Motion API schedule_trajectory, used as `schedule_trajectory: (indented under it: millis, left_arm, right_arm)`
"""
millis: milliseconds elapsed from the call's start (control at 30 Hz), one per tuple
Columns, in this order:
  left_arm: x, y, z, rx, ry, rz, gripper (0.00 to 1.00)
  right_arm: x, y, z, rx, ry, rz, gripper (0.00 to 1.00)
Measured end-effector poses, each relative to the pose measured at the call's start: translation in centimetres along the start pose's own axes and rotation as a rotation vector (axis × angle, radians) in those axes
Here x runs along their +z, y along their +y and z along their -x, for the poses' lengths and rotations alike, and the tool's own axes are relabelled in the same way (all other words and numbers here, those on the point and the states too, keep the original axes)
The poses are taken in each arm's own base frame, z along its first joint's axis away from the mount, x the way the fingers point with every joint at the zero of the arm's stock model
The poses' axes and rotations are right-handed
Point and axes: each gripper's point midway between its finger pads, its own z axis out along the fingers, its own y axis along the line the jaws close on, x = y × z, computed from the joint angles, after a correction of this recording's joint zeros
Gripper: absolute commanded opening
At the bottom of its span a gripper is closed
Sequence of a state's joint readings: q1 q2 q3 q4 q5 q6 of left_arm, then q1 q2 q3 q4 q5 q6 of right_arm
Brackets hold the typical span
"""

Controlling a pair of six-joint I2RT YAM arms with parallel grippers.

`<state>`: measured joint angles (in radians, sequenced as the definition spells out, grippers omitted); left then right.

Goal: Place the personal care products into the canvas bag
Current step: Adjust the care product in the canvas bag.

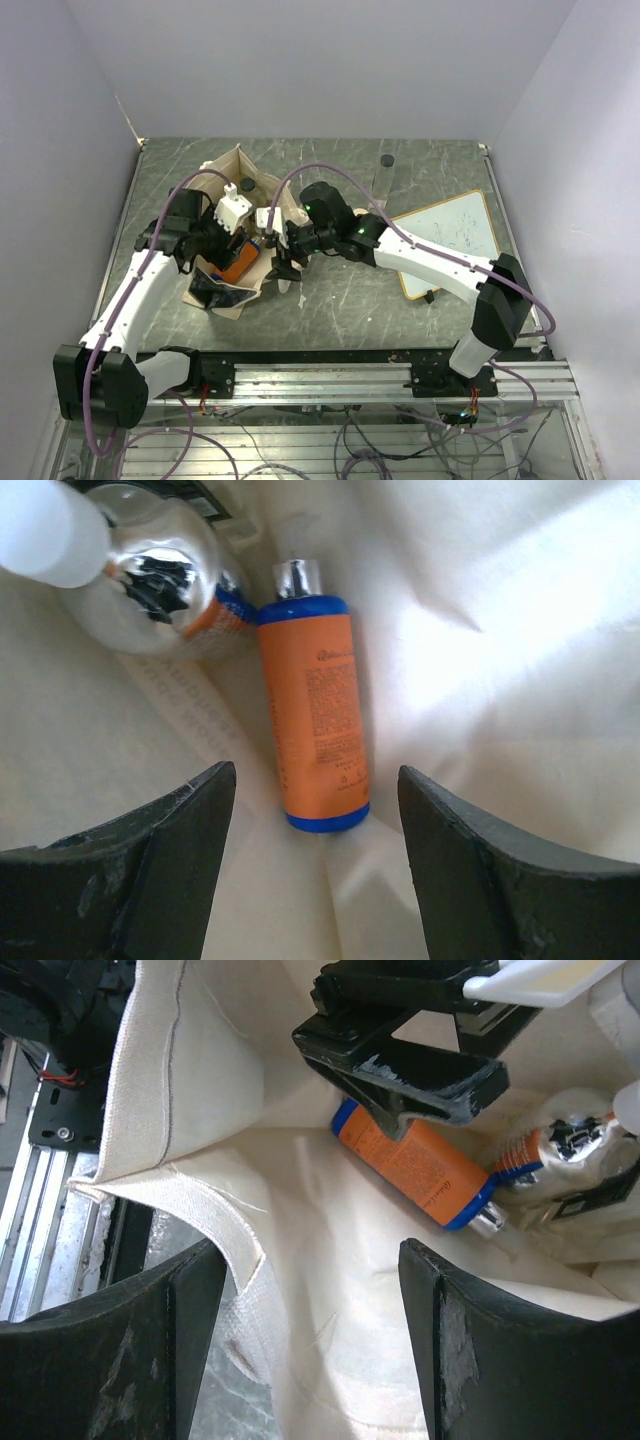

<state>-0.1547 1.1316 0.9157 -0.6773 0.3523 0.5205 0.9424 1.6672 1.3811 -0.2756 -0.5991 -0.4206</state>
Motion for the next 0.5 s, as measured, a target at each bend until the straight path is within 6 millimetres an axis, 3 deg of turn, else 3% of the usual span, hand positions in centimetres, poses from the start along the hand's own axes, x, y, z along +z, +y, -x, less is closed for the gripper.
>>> schedule_trajectory:
  millis: [233, 500]
  left_arm:
    - [1.1, 2.3, -0.8, -0.099, 0.033, 0.129, 0.83]
    - [2.9, 3.3, -3.2, -0.096, 0.087, 0.184, 0.91]
  right_arm:
    - [-1.8, -1.6, 0.6, 0.023, -0.018, -0.082, 0.69]
    - [-3.6, -4.5, 0.1, 0.044, -0.022, -0.169, 0.69]
